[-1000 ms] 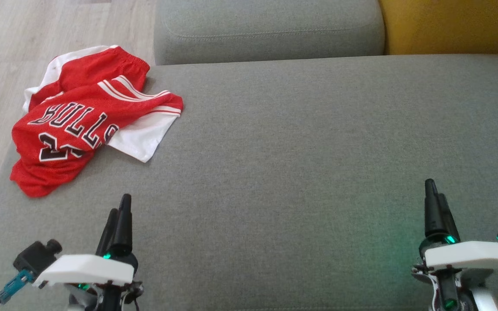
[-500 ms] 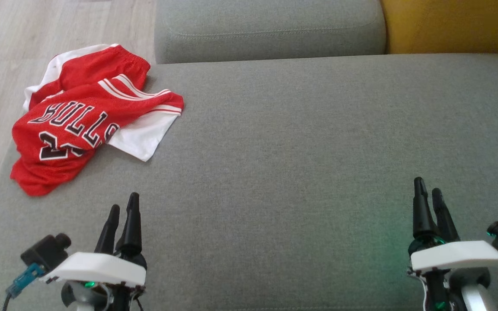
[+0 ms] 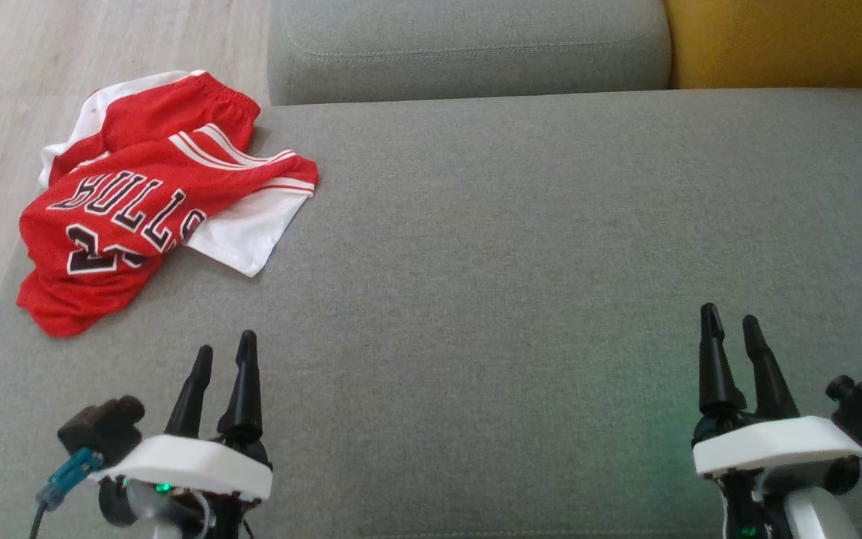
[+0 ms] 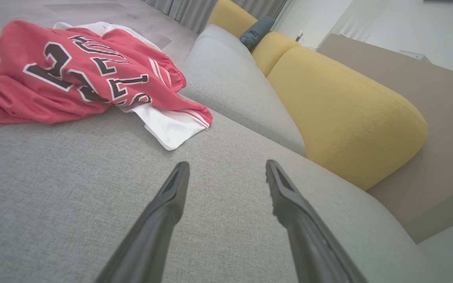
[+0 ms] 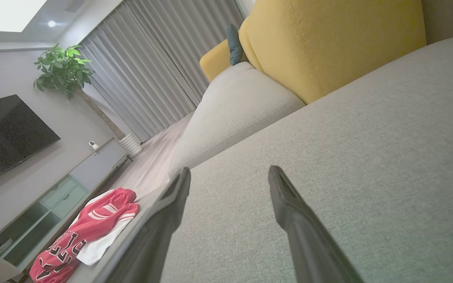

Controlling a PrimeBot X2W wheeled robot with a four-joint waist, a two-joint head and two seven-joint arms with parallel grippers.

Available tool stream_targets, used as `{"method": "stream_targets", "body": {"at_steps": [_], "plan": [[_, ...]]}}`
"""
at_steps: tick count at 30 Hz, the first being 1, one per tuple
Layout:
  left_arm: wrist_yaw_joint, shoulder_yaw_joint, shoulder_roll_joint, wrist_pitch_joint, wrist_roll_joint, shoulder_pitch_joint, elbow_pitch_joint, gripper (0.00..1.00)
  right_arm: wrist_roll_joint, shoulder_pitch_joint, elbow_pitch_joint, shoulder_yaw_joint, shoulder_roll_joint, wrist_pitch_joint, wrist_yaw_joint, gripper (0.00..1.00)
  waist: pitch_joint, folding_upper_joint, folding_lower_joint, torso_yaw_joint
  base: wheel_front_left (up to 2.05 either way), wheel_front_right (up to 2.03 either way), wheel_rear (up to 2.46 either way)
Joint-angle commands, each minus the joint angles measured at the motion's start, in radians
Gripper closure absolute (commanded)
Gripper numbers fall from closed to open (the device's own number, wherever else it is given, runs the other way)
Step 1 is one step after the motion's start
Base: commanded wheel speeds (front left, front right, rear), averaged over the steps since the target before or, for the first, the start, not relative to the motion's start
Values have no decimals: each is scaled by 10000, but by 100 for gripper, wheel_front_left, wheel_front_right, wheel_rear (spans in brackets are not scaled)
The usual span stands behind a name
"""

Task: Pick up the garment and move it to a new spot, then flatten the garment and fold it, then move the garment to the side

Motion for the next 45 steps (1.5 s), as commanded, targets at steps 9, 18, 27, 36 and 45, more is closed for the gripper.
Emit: {"method": "stream_targets", "body": {"at_steps": [9, 18, 27, 36, 45], "plan": [[123, 3, 149, -380, 1329, -457, -306, 0, -1385, -569, -376, 408, -79, -385, 59, 0, 11, 0, 0, 26, 0, 0, 0], [217, -119, 163, -643, 2339, -469, -186, 0, -2477, -591, -401, 572, -85, -651, 65, 0, 32, 0, 0, 43, 0, 0, 0], [386, -229, 177, -907, 3306, -500, -185, 0, -3553, -651, -452, 694, -91, -916, 71, 0, 57, 0, 0, 58, 0, 0, 0], [547, -314, 189, -1140, 3945, -481, -249, 0, -4461, -668, -506, 792, -97, -1152, 76, 0, 57, 0, 0, 74, 0, 0, 0], [620, -323, 196, -1278, 4322, -418, -260, 0, -4958, -639, -460, 828, -100, -1292, 79, 0, 20, 0, 0, 72, 0, 0, 0]]}}
